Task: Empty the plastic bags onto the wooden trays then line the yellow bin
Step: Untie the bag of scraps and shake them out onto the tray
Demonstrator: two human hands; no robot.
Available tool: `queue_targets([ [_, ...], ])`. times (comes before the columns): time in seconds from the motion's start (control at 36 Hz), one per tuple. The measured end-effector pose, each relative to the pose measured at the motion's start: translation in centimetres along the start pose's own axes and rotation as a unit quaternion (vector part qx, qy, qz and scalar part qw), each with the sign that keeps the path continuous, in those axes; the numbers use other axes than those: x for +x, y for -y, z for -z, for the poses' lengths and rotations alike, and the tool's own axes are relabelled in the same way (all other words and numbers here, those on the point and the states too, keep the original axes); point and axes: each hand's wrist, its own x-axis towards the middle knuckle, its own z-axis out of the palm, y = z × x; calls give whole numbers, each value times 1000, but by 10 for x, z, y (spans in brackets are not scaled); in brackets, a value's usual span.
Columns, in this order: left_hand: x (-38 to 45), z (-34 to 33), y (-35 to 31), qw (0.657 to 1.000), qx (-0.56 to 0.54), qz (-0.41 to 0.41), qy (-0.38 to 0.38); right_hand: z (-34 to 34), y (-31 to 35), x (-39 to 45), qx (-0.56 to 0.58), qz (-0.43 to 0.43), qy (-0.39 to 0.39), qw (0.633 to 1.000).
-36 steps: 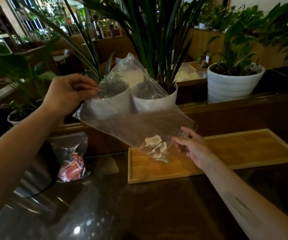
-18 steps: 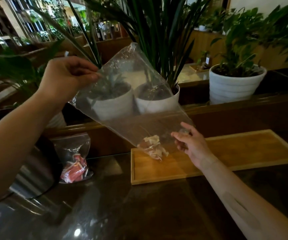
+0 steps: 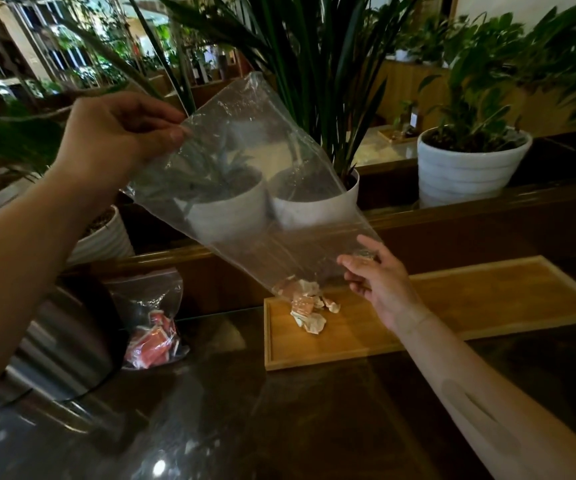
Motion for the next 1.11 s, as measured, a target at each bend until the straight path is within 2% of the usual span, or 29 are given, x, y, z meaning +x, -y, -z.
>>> queue_targets([
  [0.36,9,20,5,1000,-4,-6,-28,-11,22,-4,-3,49,14,999],
  [0.94,4,36,-10,997,-22,-60,-41,-24,34,-17,10,62,13,998],
  [1.11,-1,49,-9,997,-26,-54,-51,-34,38,-22,16,74,22,997],
])
